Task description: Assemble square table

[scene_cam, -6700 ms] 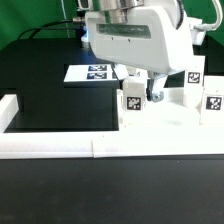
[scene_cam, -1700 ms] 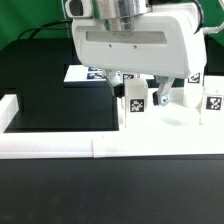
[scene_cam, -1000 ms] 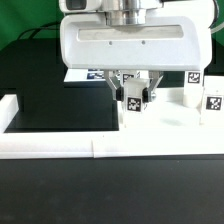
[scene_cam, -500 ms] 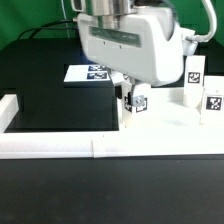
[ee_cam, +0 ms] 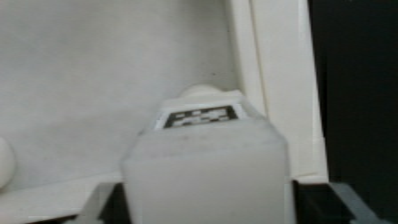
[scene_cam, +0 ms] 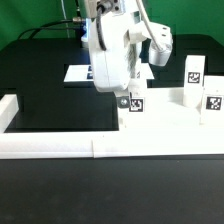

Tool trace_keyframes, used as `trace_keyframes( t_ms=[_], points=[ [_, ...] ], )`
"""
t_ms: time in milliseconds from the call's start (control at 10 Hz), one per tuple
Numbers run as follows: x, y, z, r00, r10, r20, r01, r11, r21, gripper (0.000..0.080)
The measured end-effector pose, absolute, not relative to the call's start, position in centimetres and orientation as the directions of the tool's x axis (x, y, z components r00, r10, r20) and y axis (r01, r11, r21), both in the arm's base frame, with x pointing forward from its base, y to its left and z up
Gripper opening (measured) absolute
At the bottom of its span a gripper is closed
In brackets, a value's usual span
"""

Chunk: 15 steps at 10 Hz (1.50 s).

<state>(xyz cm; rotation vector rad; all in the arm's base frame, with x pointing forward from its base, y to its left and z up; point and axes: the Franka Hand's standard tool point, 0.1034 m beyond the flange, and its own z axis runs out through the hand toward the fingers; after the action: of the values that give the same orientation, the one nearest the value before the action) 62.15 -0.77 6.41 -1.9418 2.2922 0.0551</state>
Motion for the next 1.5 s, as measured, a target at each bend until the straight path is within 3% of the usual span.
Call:
trace_keyframes(
  t_ms=[100,300,600,900,1100,1400,1500],
  points=[
    [62.1,-0.7,6.4,-0.099,-0.988,-0.122,-0.992,0.107,-0.065,0.0609],
    [62.2,0.9,6.7,0.344,-0.935,-0.091,-0.938,-0.336,-0.088,0.0637],
    [62.1,0.4,6.5,0.495,-0.866,-0.073,-0.867,-0.488,-0.097,0.0649],
    [62.2,0.7,6.7,0.873,-0.489,-0.004,-0.487,-0.869,-0.094,0.0649],
    [62.2,0.7,6.8,0.940,-0.342,0.017,-0.339,-0.936,-0.094,0.0649],
    [62.2,0.7,6.7,0.925,-0.380,0.013,-0.377,-0.921,-0.095,0.0637],
    [62.2,0.7,6.7,0.898,-0.440,0.006,-0.438,-0.894,-0.096,0.0458]
  ],
)
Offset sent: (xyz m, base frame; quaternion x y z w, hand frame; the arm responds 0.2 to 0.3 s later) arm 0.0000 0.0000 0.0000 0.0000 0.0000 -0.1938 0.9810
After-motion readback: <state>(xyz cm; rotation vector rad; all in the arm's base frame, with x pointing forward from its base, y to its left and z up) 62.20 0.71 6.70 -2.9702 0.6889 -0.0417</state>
